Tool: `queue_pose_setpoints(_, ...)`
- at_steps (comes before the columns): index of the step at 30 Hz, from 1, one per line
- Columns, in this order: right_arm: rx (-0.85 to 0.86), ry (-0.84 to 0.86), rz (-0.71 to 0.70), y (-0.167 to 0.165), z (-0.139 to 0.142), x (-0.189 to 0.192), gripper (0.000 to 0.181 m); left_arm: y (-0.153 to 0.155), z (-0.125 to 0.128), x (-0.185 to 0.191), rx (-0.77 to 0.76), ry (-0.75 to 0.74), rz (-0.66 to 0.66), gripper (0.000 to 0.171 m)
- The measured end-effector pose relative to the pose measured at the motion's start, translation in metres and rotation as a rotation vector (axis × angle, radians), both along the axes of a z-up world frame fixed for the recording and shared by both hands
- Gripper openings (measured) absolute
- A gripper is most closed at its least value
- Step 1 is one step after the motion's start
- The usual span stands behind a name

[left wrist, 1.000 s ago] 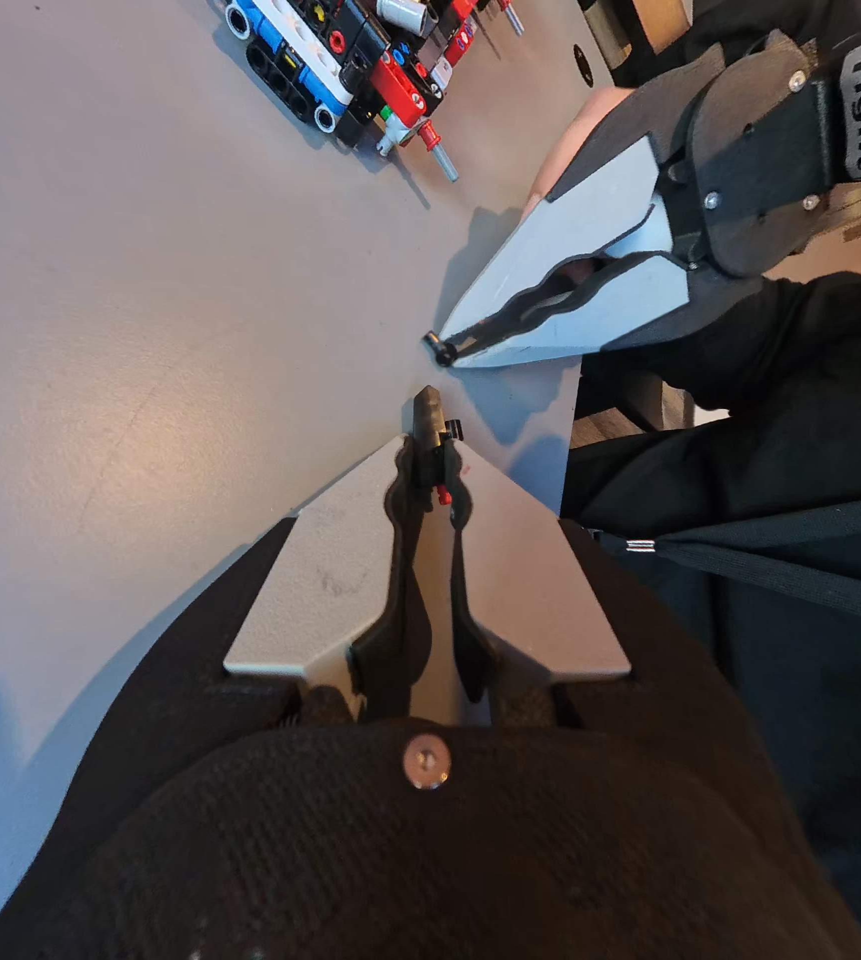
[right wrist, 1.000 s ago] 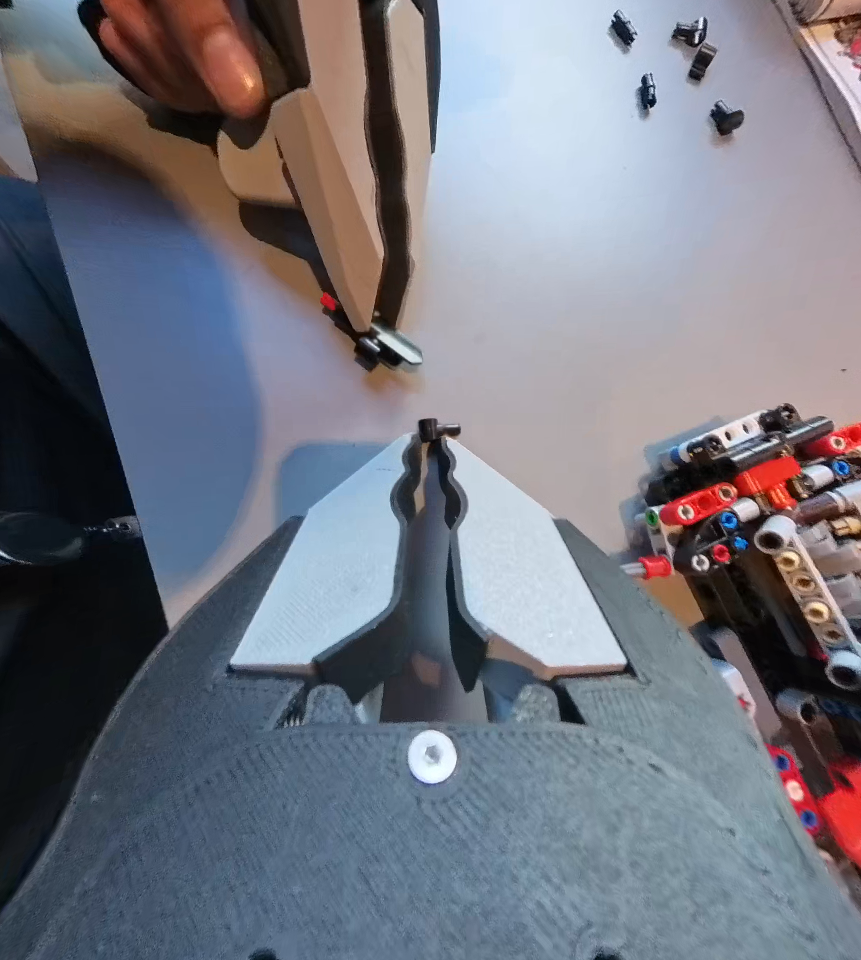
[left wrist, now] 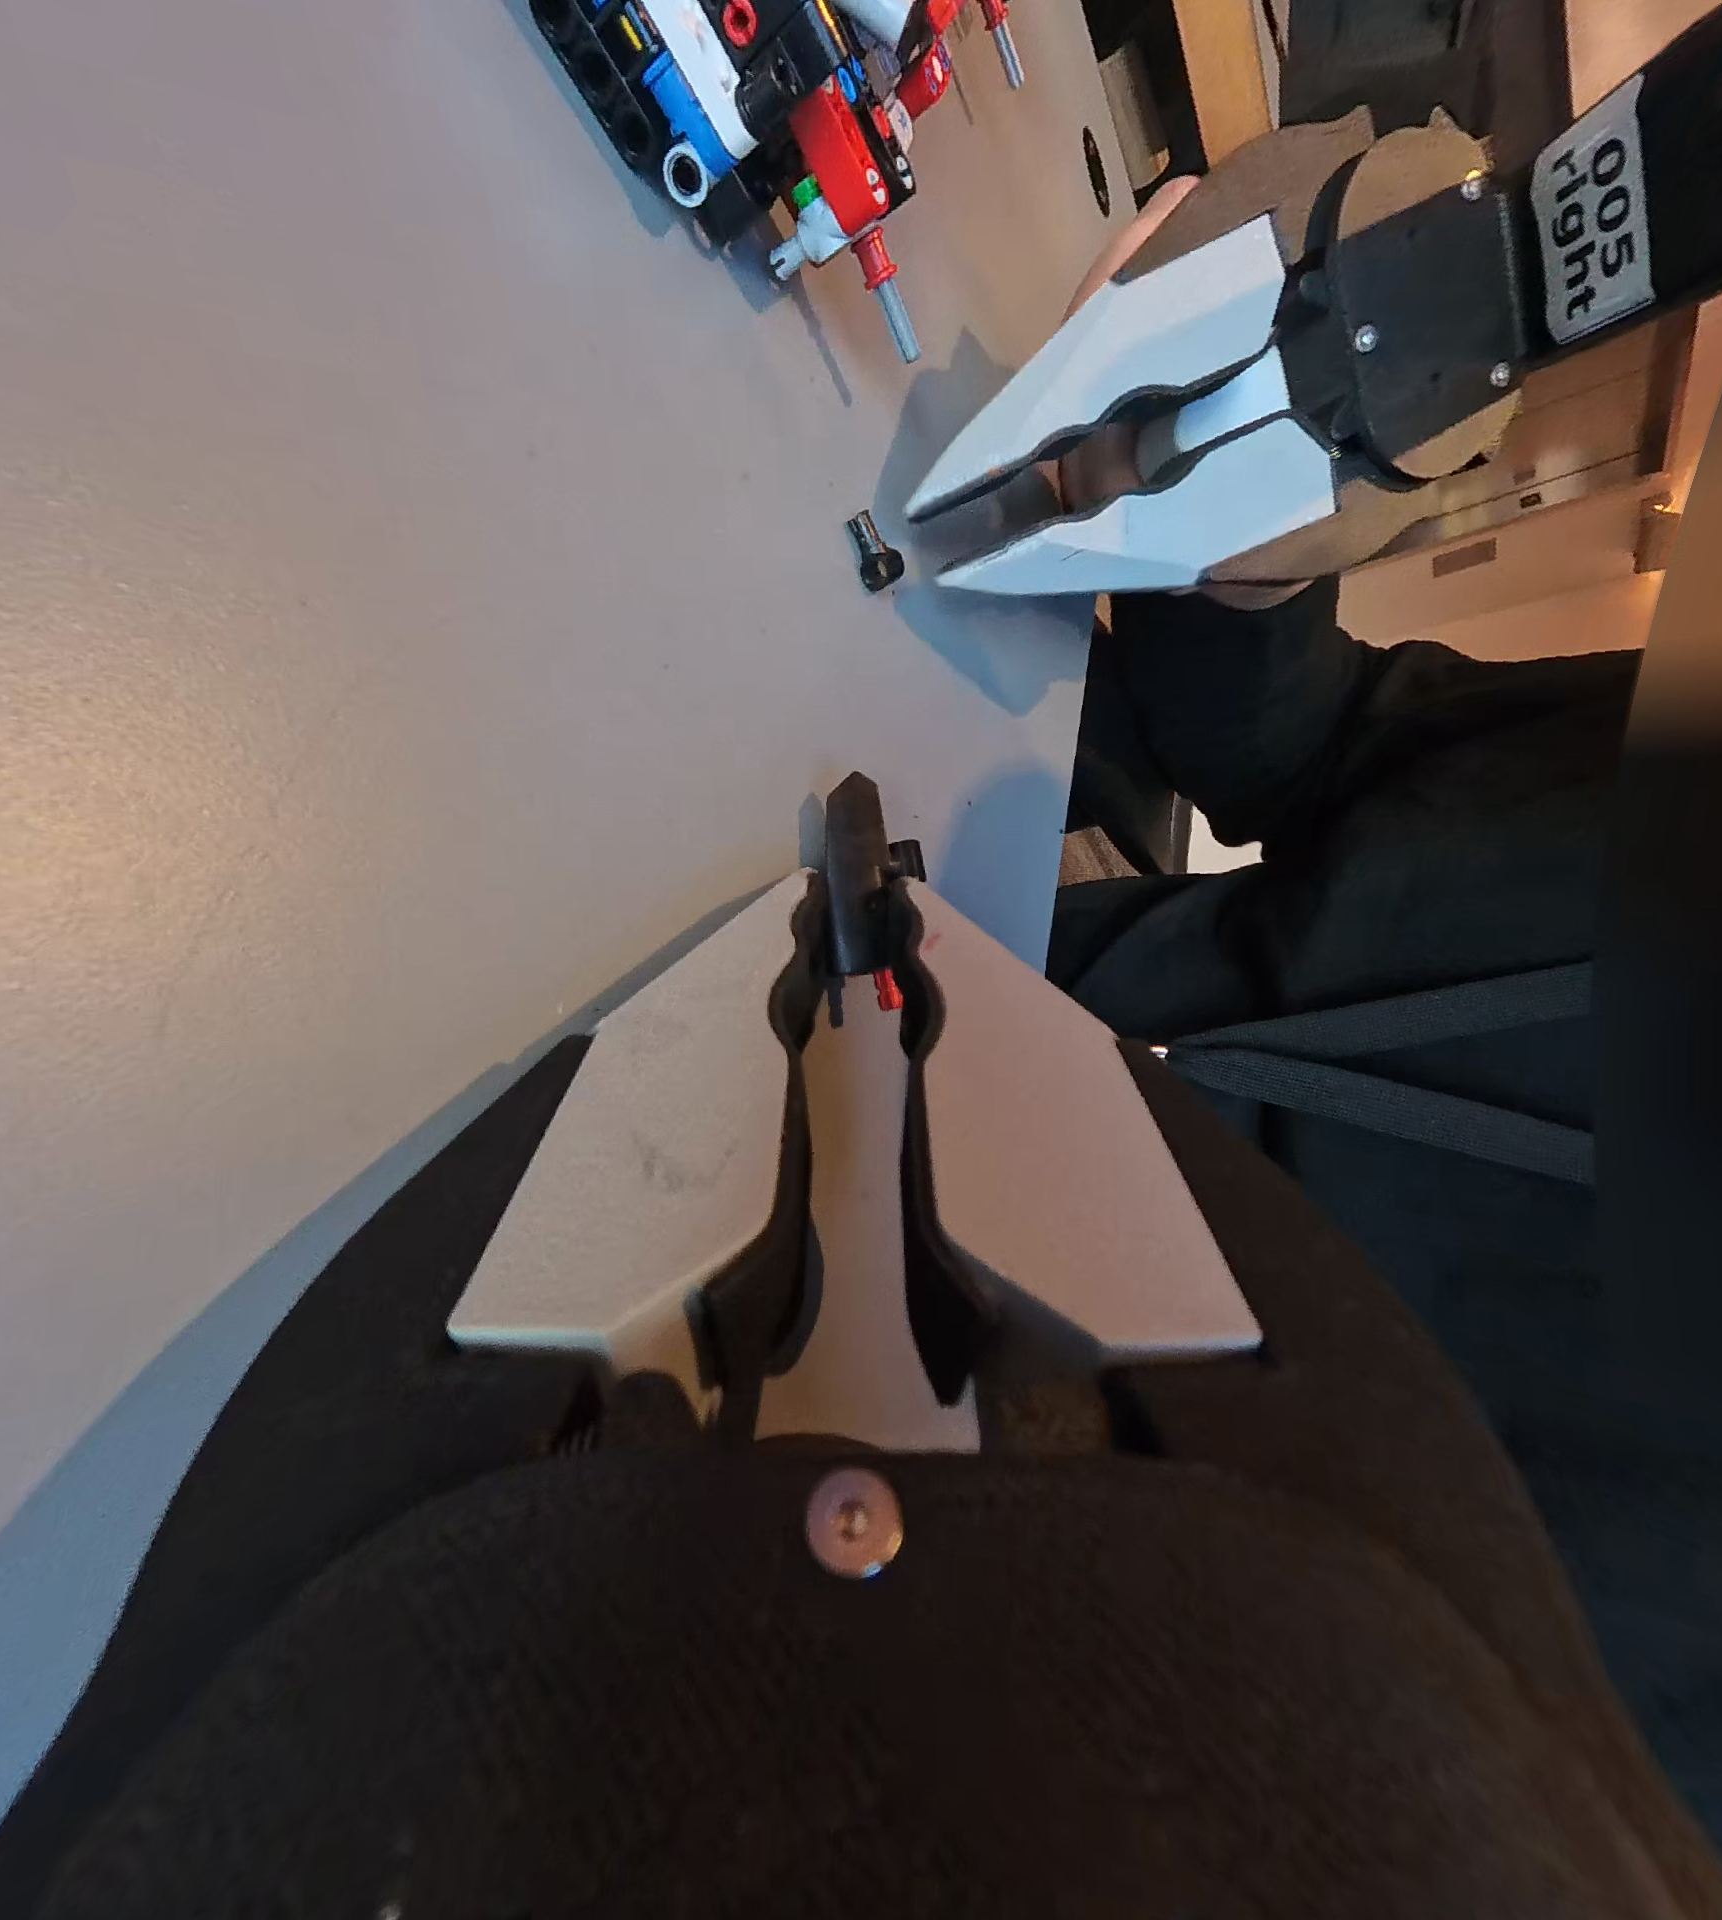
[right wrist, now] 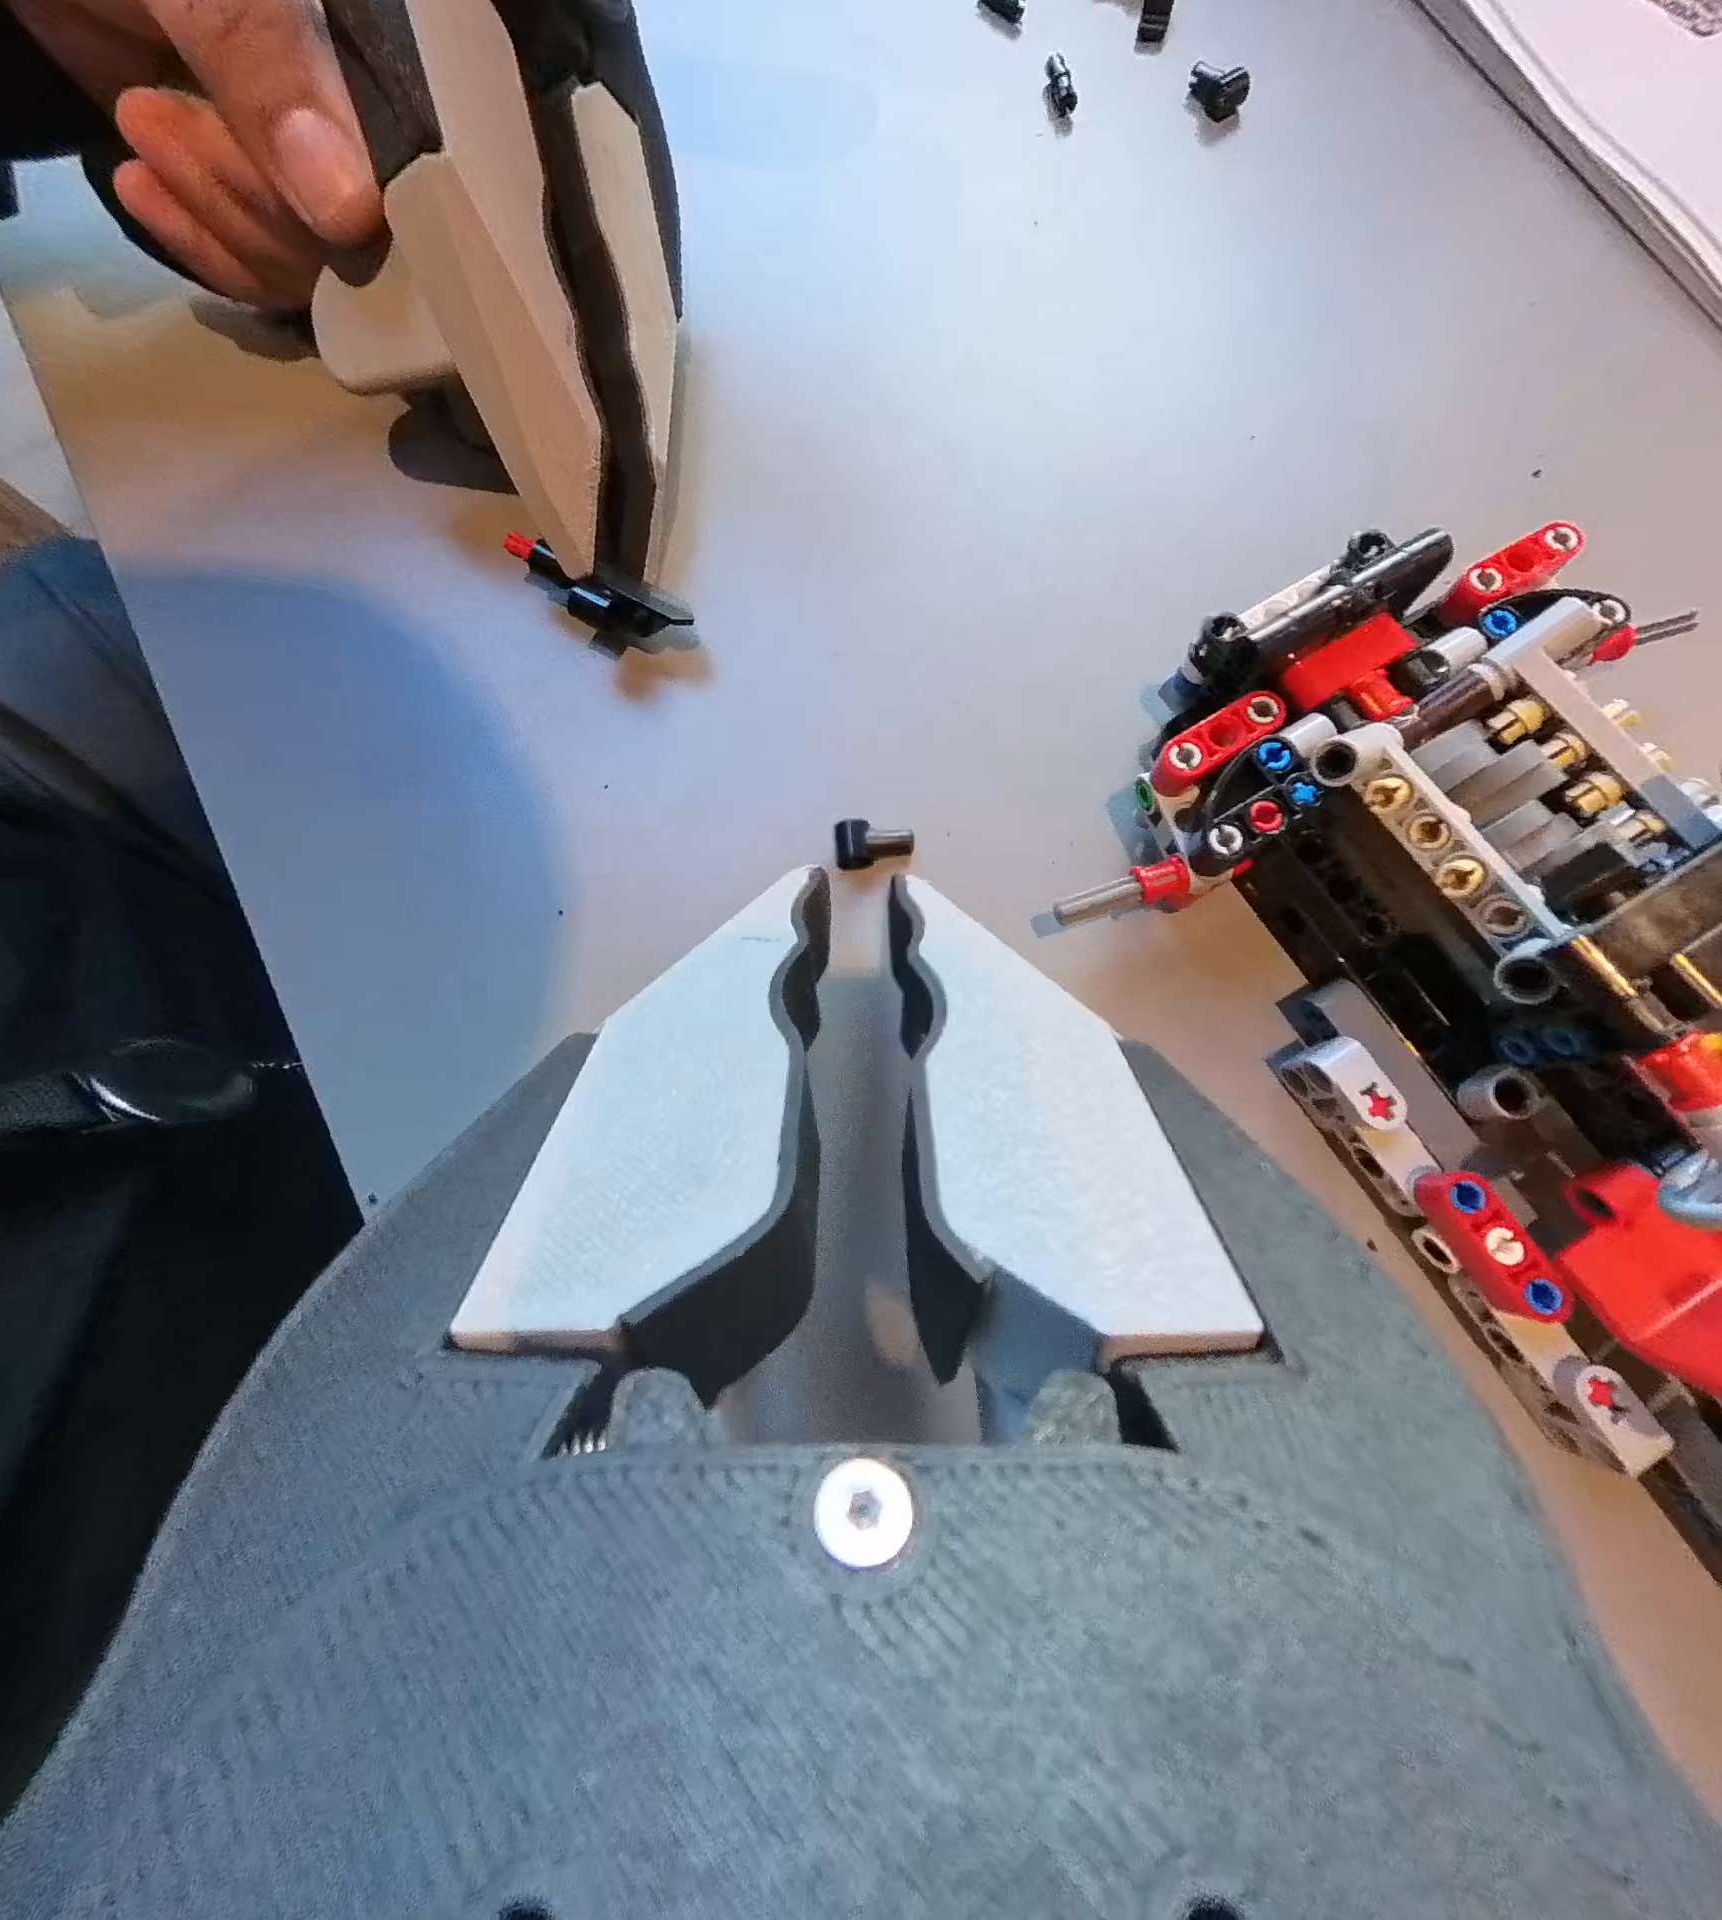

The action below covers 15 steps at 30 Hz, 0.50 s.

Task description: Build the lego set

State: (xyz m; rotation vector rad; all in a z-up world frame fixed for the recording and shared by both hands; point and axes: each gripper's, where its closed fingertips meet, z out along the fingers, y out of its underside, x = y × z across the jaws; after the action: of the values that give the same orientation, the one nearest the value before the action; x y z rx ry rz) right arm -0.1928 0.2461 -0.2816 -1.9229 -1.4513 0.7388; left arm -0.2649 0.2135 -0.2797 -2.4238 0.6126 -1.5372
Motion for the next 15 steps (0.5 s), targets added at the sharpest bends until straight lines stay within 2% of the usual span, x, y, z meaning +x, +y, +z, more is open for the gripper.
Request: queue_pose_setpoints(15, 0.028, -0.028, 0.064, 0.002, -0.006, -0.015, 0.012, 0.000, 0.000, 0.001, 0.021, 0.006, 0.000, 0.008)
